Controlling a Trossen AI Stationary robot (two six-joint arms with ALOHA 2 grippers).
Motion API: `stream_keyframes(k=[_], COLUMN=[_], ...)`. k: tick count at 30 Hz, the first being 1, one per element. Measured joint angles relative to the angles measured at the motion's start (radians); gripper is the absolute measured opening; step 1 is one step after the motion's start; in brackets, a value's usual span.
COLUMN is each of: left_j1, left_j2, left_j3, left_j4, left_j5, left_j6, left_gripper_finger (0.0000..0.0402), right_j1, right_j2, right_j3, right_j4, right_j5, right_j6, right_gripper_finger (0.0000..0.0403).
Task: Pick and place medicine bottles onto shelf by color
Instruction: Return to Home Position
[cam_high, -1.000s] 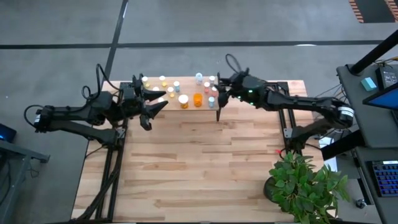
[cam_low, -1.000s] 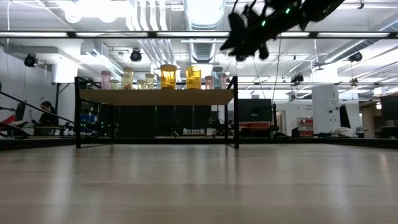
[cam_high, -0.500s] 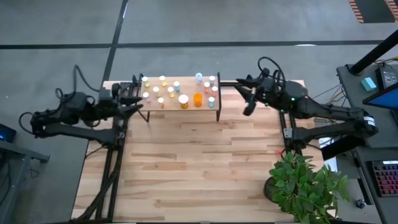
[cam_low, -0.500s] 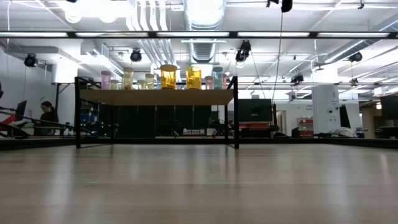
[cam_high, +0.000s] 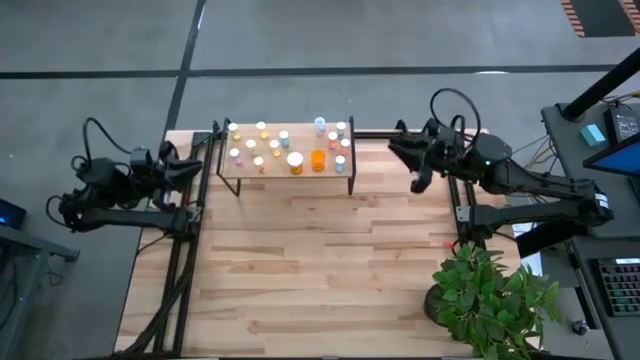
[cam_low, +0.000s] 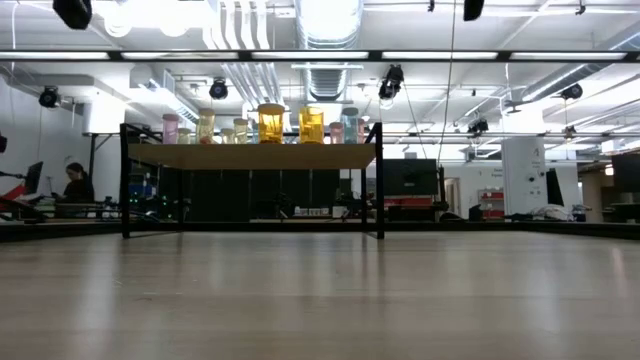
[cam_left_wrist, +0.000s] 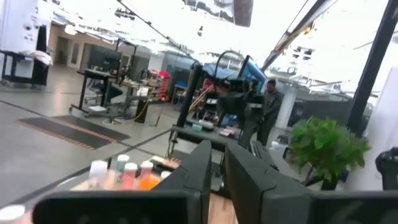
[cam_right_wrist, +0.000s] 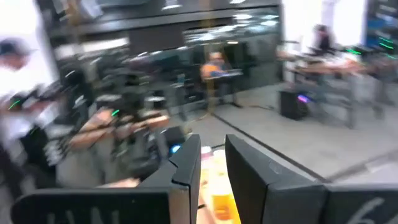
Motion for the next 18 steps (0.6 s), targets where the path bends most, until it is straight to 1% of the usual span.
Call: stream_keyframes(k=[2,4,10,13,16,18], left_j1=[0.0,0.0,0.0,-0.001,-0.001,-0.001], left_j2=[-0.029,-0.066,-0.157,-0.161,-0.147,-0.139], left_j3=[-0.03,-0.063,-0.179,-0.24,-0.291,-0.336], left_j4=[-0.003,-0.003,-0.002,0.023,0.088,0.115], left_j5=[0.001,0.0,-0.027,-0.028,-0.029,-0.024], left_j6=[0.0,-0.003,-0.03,-0.03,-0.029,-0.029], left_gripper_finger=[0.0026,0.002,0.0005,0.0001,0.0,0.0], right_j1=[0.005,0.006,0.004,0.005,0.004,0.005], right_j2=[-0.004,-0.012,-0.061,-0.11,-0.183,-0.238], right_j3=[-0.004,-0.008,-0.064,-0.12,-0.203,-0.259], right_j4=[0.002,0.001,0.001,0.012,0.099,0.137], right_j5=[-0.074,-0.107,-0.104,-0.11,-0.159,-0.168], right_j6=[-0.066,-0.092,-0.123,-0.128,-0.154,-0.169], right_gripper_finger=[0.0063,0.0063,0.0063,0.0063,0.0063,0.0063])
